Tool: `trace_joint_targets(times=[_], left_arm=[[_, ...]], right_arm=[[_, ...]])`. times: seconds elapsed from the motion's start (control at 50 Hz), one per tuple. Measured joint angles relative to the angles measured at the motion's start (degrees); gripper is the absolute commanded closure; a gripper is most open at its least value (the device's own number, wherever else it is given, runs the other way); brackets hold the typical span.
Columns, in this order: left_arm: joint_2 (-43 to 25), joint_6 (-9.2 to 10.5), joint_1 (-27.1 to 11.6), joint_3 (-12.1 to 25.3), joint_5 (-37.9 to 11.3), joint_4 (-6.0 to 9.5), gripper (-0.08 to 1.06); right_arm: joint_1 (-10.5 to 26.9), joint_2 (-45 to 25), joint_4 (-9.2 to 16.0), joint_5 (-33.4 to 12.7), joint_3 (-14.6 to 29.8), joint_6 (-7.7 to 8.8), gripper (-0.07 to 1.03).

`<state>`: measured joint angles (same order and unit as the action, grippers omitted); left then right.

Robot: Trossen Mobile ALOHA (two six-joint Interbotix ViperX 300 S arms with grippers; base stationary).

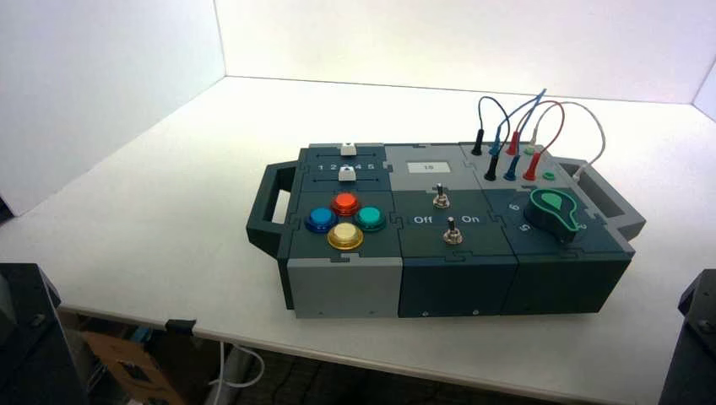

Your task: Open left gripper.

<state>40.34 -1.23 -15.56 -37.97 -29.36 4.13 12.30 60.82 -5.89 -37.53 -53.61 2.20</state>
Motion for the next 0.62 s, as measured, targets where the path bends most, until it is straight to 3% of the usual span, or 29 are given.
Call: trace_joint_targets(times=[0.62], left_arm=[[-3.9,-0.09,0.0,1.8,0.0,-0.09,-0.05]], right_arm=[[0.1,0.0,0.0,0.0,0.0,0.00,0.99]])
